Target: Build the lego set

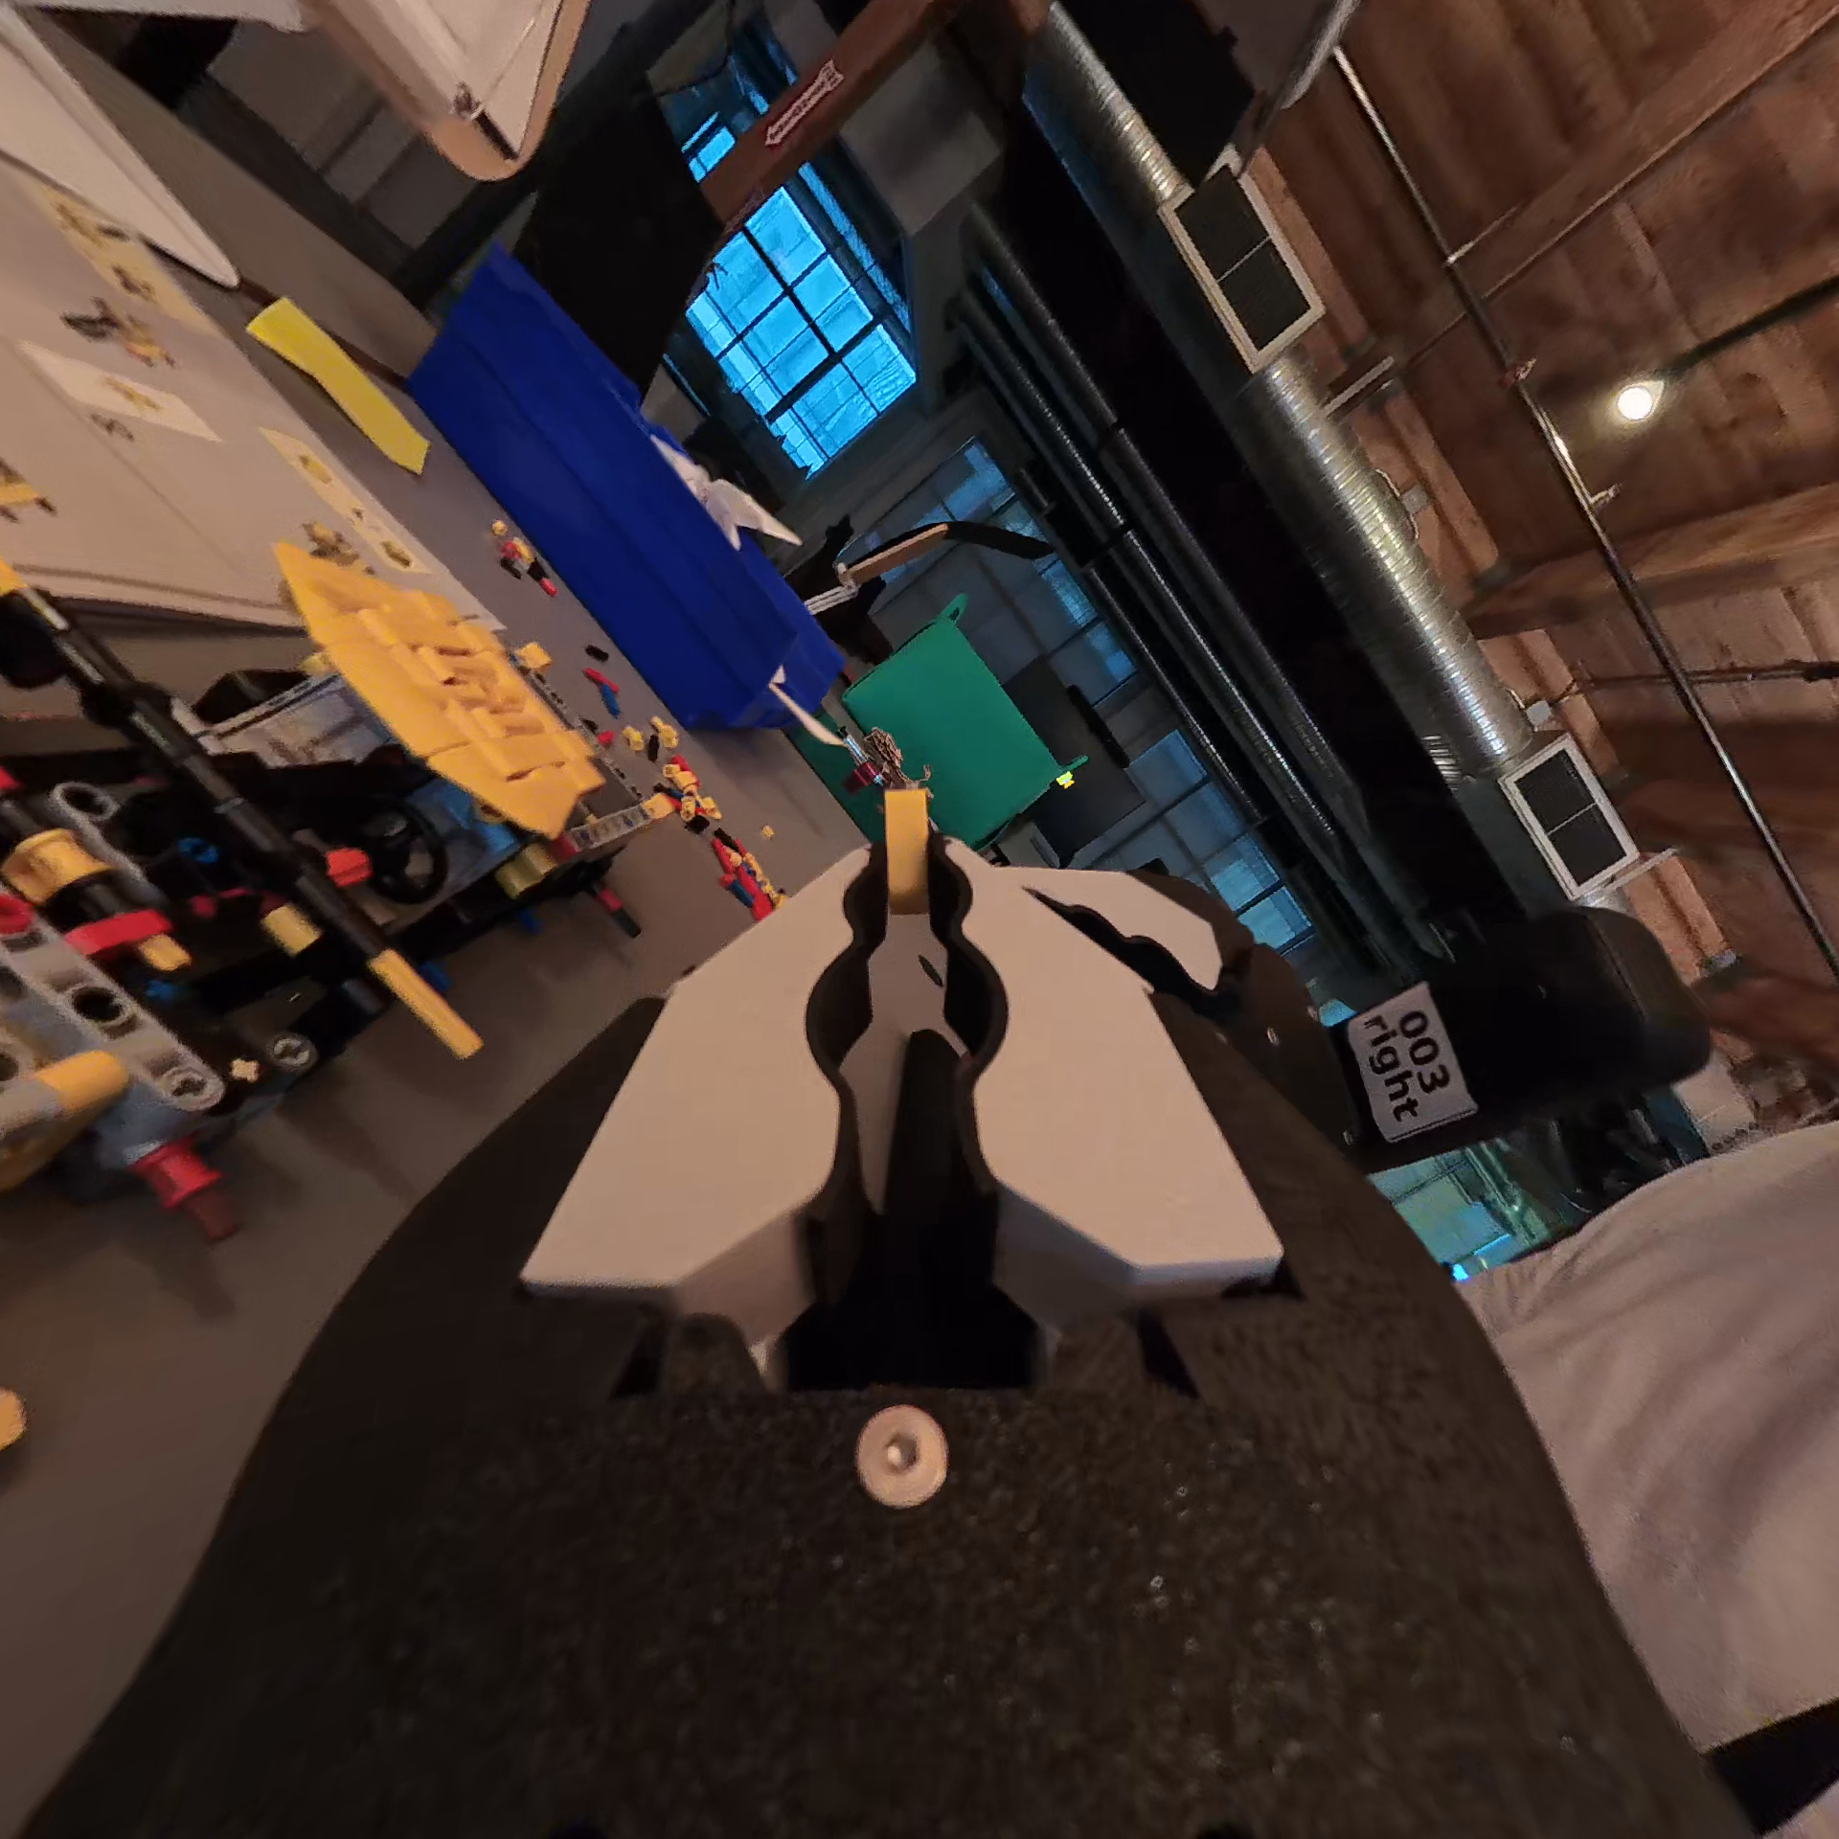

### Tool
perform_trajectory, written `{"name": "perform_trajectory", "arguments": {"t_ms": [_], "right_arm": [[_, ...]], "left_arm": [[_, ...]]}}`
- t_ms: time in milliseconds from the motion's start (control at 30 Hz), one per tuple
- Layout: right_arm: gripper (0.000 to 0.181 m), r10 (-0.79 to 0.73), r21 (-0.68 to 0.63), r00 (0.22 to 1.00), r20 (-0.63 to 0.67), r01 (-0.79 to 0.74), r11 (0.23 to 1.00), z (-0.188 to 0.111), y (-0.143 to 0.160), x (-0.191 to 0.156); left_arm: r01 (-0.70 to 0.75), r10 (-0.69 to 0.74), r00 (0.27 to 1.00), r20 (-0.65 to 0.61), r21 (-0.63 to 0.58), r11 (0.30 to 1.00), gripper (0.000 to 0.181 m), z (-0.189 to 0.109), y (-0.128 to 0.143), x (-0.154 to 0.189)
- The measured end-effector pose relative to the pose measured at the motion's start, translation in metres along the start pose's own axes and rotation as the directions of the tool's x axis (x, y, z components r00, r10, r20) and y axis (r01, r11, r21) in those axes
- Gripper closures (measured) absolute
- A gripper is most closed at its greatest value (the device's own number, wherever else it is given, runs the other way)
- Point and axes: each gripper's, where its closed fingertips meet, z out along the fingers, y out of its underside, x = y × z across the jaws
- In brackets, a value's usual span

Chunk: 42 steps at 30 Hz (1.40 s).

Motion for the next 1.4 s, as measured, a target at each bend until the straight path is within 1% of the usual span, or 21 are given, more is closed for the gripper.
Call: {"name": "perform_trajectory", "arguments": {"t_ms": [133, 233, 333, 400, 467, 500, 533, 633, 700, 733, 800, 867, 900, 967, 1033, 1100, 1200, 1267, 1300, 1367, 1400], "right_arm": [[0.177, -0.145, -0.058, 0.988, -0.048, 0.142, 0.988, 0.002, 0.004, -0.001], [0.177, -0.182, -0.078, 0.981, -0.060, 0.178, 0.981, 0.004, 0.004, -0.002], [0.178, -0.103, -0.059, 0.994, -0.031, 0.101, 0.993, 0.006, 0.005, -0.003], [0.178, 0.083, -0.058, 0.996, 0.043, -0.081, 0.995, 0.007, 0.006, -0.004], [0.177, 0.099, -0.070, 0.994, 0.042, -0.096, 0.993, 0.007, 0.007, -0.004], [0.178, 0.059, -0.098, 0.998, 0.027, -0.056, 0.994, 0.008, 0.010, -0.005], [0.178, -0.025, -0.116, 1.000, 0.008, 0.026, 0.993, 0.008, 0.011, -0.005], [0.177, -0.280, -0.174, 0.958, -0.060, 0.266, 0.948, 0.008, 0.013, -0.004], [0.178, -0.338, -0.183, 0.939, -0.062, 0.322, 0.929, 0.009, 0.014, -0.004], [0.178, -0.293, -0.178, 0.955, -0.040, 0.282, 0.943, 0.011, 0.016, -0.005], [0.177, -0.125, -0.135, 0.992, -0.010, 0.122, 0.983, 0.010, 0.013, -0.004], [0.177, 0.057, -0.084, 0.998, 0.026, -0.054, 0.995, 0.009, 0.008, -0.004], [0.177, 0.081, -0.084, 0.996, 0.025, -0.079, 0.993, 0.009, 0.008, -0.004], [0.177, 0.004, -0.122, 1.000, 0.010, -0.002, 0.993, 0.010, 0.014, -0.006], [0.178, -0.042, -0.124, 0.999, 0.011, 0.044, 0.991, 0.009, 0.013, -0.006], [0.178, -0.236, -0.121, 0.972, 0.000, 0.234, 0.965, 0.007, 0.013, -0.005], [0.178, -0.458, -0.120, 0.889, -0.010, 0.454, 0.883, 0.006, 0.017, -0.005], [0.178, -0.509, -0.086, 0.859, 0.053, 0.512, 0.855, 0.004, 0.022, -0.008], [0.178, -0.529, -0.061, 0.845, 0.084, 0.534, 0.843, 0.003, 0.024, -0.008], [0.177, -0.476, -0.053, 0.873, 0.103, 0.483, 0.874, 0.004, 0.025, -0.004], [0.178, -0.389, -0.063, 0.916, 0.095, 0.396, 0.916, 0.005, 0.023, -0.003]], "left_arm": [[-0.029, 0.029, 0.999, 0.042, -0.012, 1.000, 0.174, -0.001, 0.001, -0.004], [0.030, -0.030, 0.999, 0.026, 0.005, 1.000, 0.174, -0.002, 0.001, -0.006], [0.083, -0.083, 0.997, 0.003, 0.020, 0.996, 0.174, -0.004, 0.001, -0.008], [0.065, -0.065, 0.998, 0.014, 0.020, 0.998, 0.174, -0.004, 0.001, -0.008], [0.068, -0.068, 0.997, 0.022, 0.019, 0.998, 0.174, -0.003, 0.001, -0.010], [0.069, -0.069, 0.997, 0.035, 0.011, 0.998, 0.174, -0.003, 0.003, -0.012], [0.080, -0.080, 0.996, 0.036, 0.008, 0.997, 0.174, -0.003, 0.004, -0.013], [0.080, -0.080, 0.996, 0.049, 0.002, 0.997, 0.174, -0.002, 0.006, -0.015], [0.064, -0.063, 0.996, 0.064, -0.003, 0.998, 0.174, -0.003, 0.006, -0.017], [0.055, -0.055, 0.996, 0.073, -0.006, 0.998, 0.174, -0.003, 0.006, -0.018], [0.024, -0.024, 0.997, 0.072, 0.001, 1.000, 0.174, -0.003, 0.004, -0.015], [-0.040, 0.039, 0.996, 0.081, 0.009, 0.999, 0.174, -0.003, 0.001, -0.011], [-0.051, 0.051, 0.995, 0.089, 0.005, 0.999, 0.174, -0.003, 0.001, -0.011], [-0.051, 0.052, 0.993, 0.106, -0.011, 0.999, 0.174, -0.003, 0.004, -0.015], [-0.124, 0.128, 0.984, 0.128, -0.040, 0.992, 0.174, -0.002, 0.005, -0.014], [-0.157, 0.164, 0.978, 0.128, -0.060, 0.986, 0.174, -0.001, 0.006, -0.012], [-0.097, 0.104, 0.988, 0.113, -0.070, 0.993, 0.174, -0.001, 0.010, -0.014], [-0.037, 0.044, 0.995, 0.094, -0.080, 0.996, 0.174, 0.000, 0.015, -0.016], [-0.036, 0.044, 0.995, 0.094, -0.088, 0.995, 0.174, 0.001, 0.017, -0.016], [-0.074, 0.083, 0.991, 0.106, -0.089, 0.993, 0.174, 0.004, 0.017, -0.014], [-0.099, 0.109, 0.987, 0.115, -0.085, 0.991, 0.174, 0.005, 0.014, -0.014]]}}
